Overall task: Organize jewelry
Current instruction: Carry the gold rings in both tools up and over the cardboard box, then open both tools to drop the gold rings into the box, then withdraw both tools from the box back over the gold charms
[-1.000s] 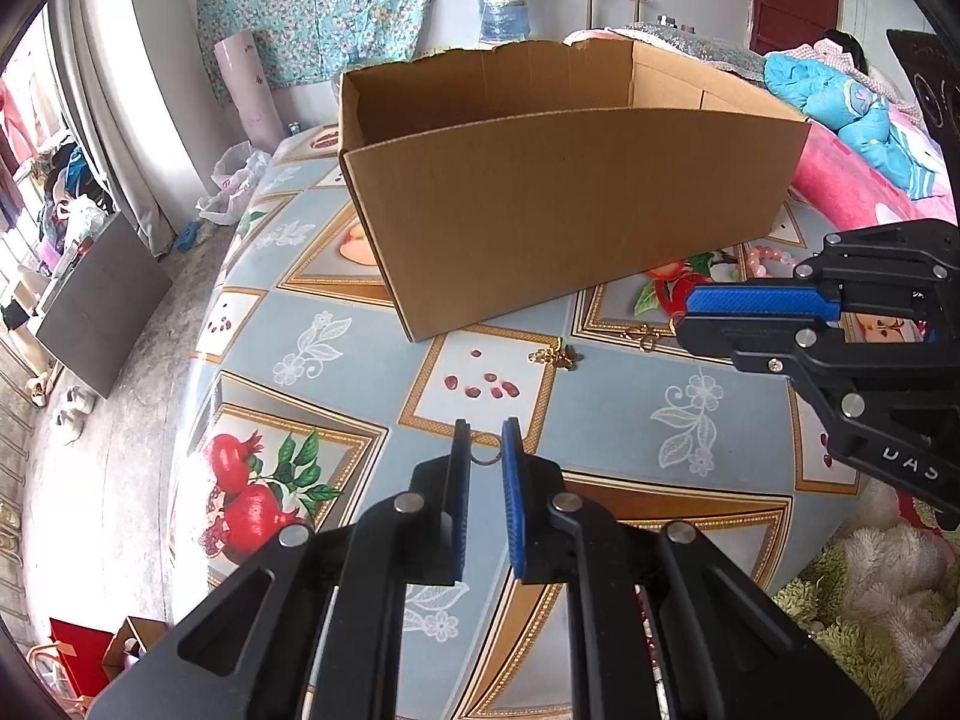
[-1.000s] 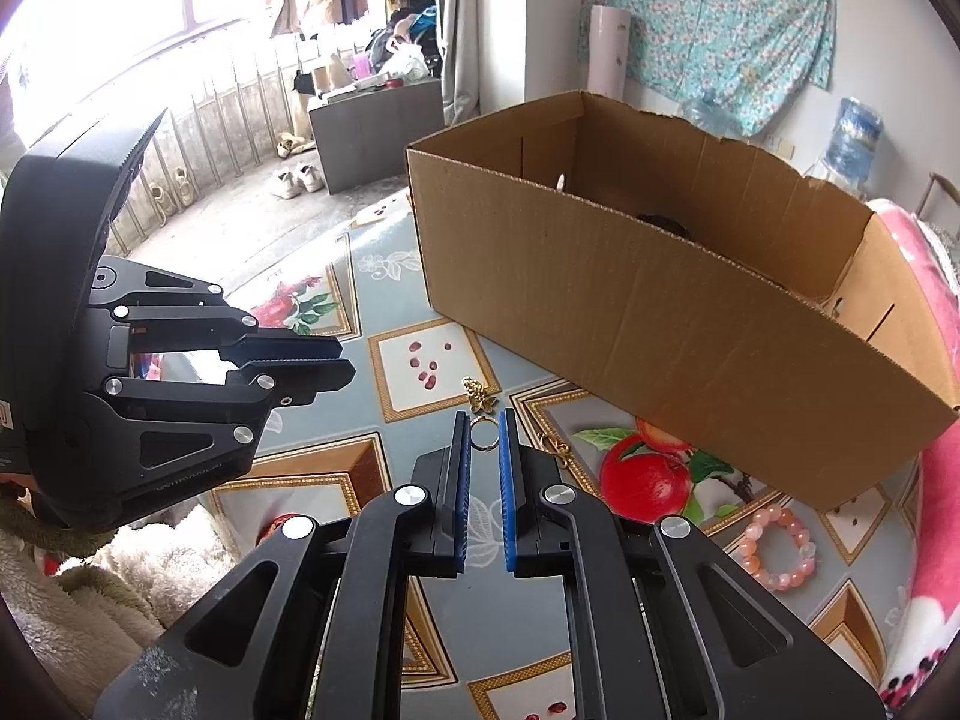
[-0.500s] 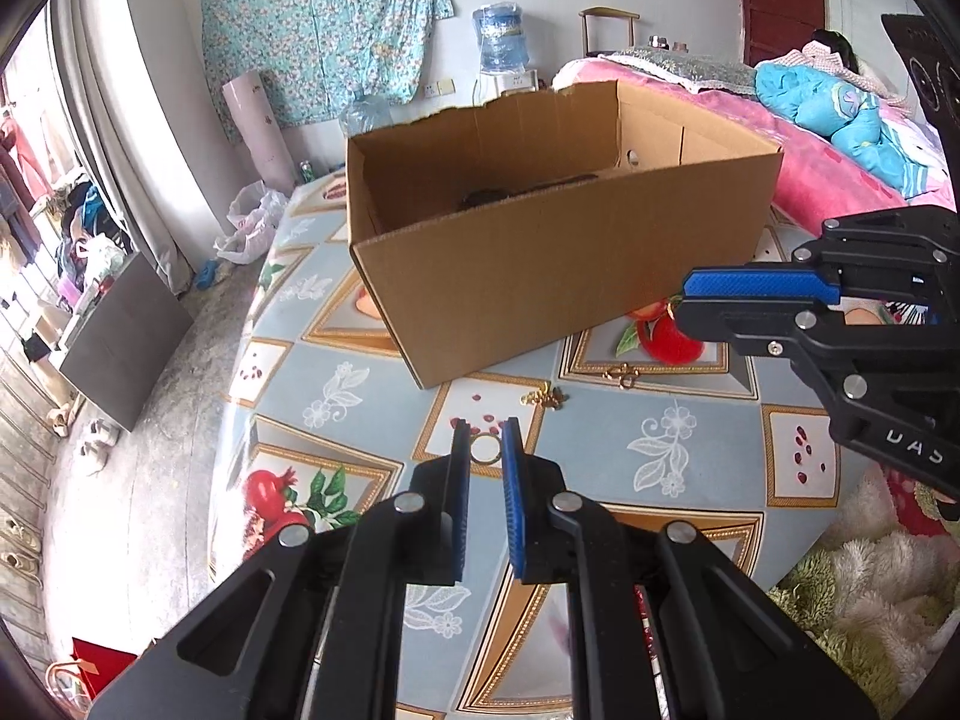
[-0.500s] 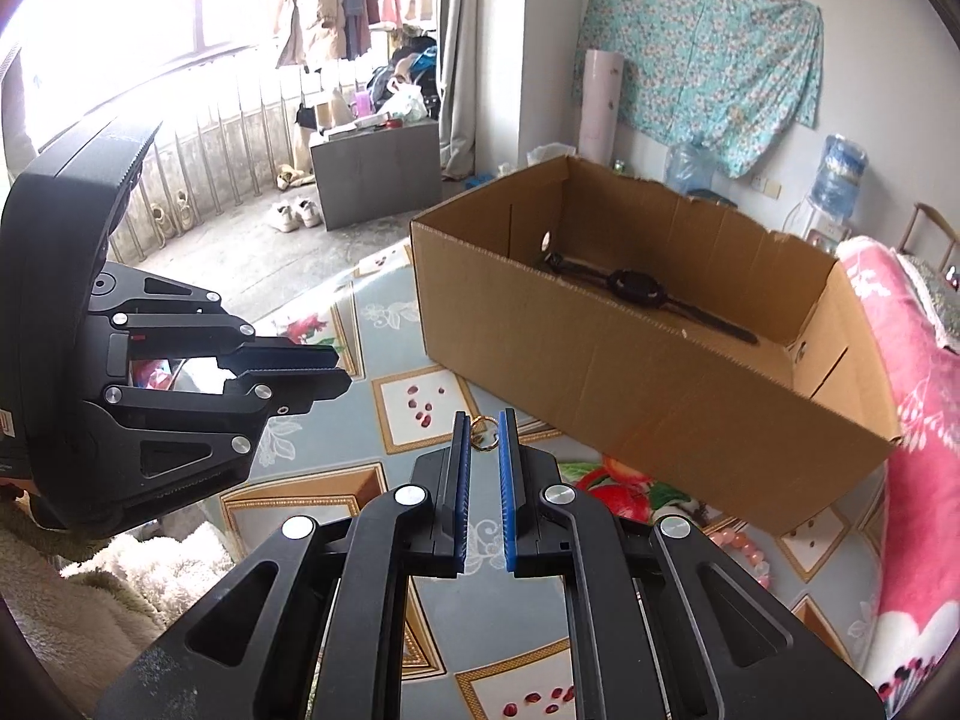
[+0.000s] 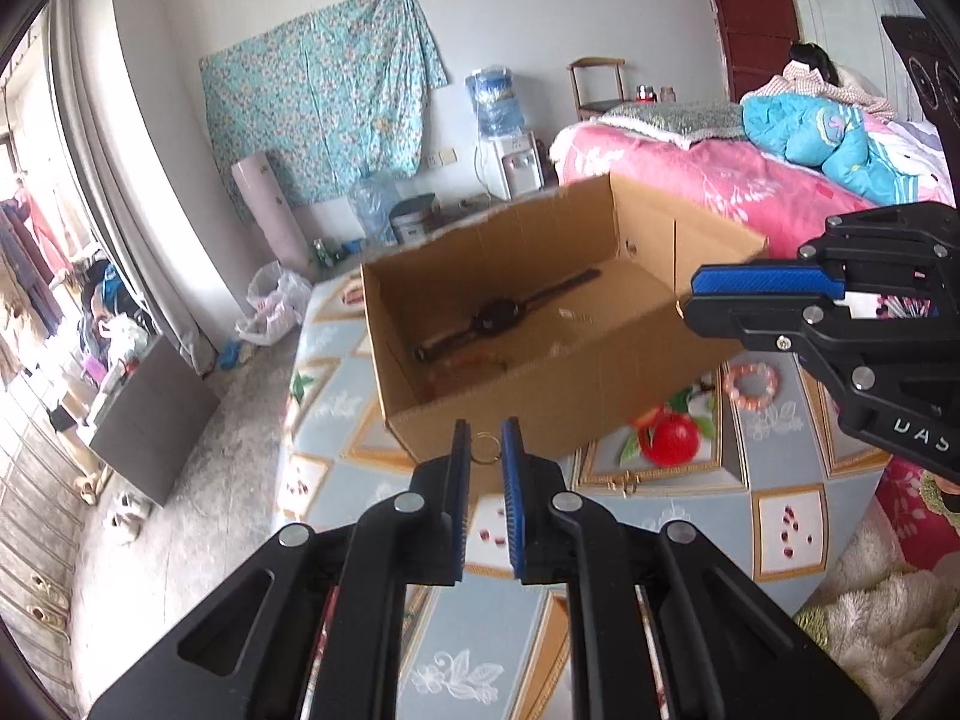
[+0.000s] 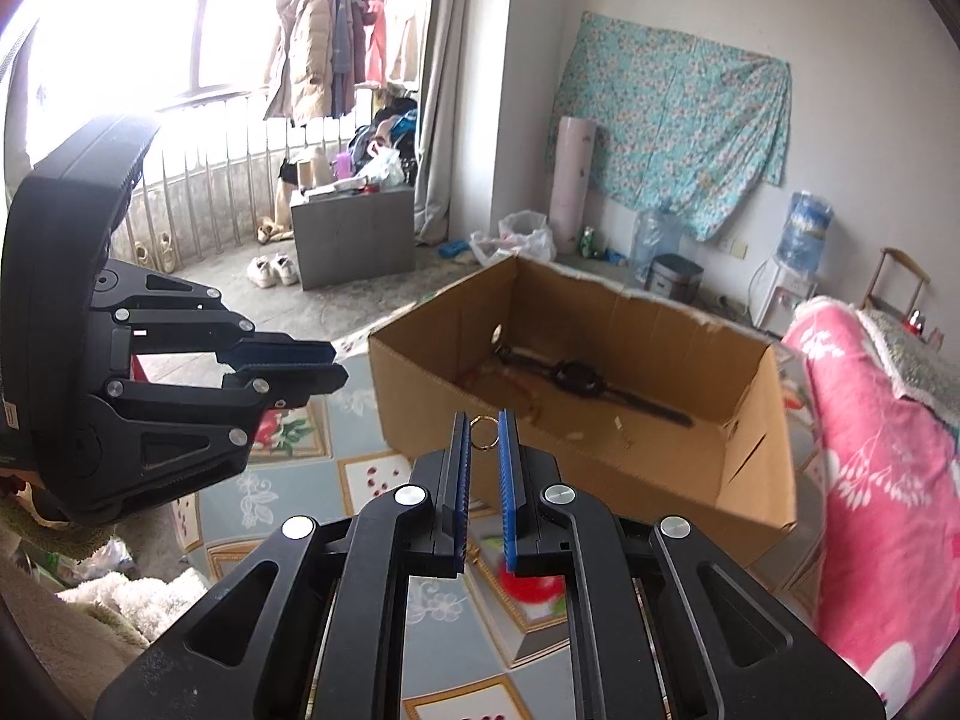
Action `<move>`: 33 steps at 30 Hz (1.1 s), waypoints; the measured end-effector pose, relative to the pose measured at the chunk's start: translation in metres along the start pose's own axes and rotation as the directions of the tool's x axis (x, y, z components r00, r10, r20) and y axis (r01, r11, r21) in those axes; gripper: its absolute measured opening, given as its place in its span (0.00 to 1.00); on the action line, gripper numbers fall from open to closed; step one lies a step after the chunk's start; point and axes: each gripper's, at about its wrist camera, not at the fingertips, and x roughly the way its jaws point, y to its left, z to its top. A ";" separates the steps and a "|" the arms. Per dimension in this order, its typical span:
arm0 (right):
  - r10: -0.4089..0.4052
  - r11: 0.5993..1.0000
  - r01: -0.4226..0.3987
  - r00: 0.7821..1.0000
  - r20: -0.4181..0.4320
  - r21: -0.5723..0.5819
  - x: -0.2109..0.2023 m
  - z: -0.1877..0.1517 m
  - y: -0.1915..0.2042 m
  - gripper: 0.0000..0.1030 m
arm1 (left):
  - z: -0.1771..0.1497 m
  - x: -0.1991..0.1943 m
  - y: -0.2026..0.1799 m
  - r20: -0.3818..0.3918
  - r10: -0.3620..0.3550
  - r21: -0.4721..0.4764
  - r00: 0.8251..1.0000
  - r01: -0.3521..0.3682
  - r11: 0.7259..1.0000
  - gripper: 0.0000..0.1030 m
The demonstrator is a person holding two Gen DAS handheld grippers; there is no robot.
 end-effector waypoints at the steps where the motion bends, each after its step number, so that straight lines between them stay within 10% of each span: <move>1: -0.008 1.000 0.008 1.000 0.007 -0.002 -0.001 0.002 -0.002 0.07 | 0.007 -0.002 -0.001 0.016 0.002 0.003 1.000 -0.002 1.000 0.10; 10: -0.073 0.997 0.073 0.997 0.009 0.025 0.018 0.017 -0.050 0.07 | 0.051 0.032 0.014 0.059 -0.139 -0.037 0.989 0.141 0.989 0.10; 20: 0.056 0.984 -0.020 0.977 -0.204 0.175 0.089 0.007 -0.104 0.07 | 0.088 0.143 0.012 -0.107 -0.411 -0.175 0.905 0.390 0.904 0.10; 27: 0.068 0.970 -0.019 0.978 -0.198 0.241 0.096 0.002 -0.120 0.17 | 0.096 0.190 0.018 -0.181 -0.478 -0.303 0.859 0.413 0.858 0.18; 33: 0.043 0.959 0.004 0.987 -0.157 0.285 0.082 0.003 -0.135 0.20 | 0.098 0.185 0.029 -0.123 -0.486 -0.339 0.865 0.424 0.840 0.23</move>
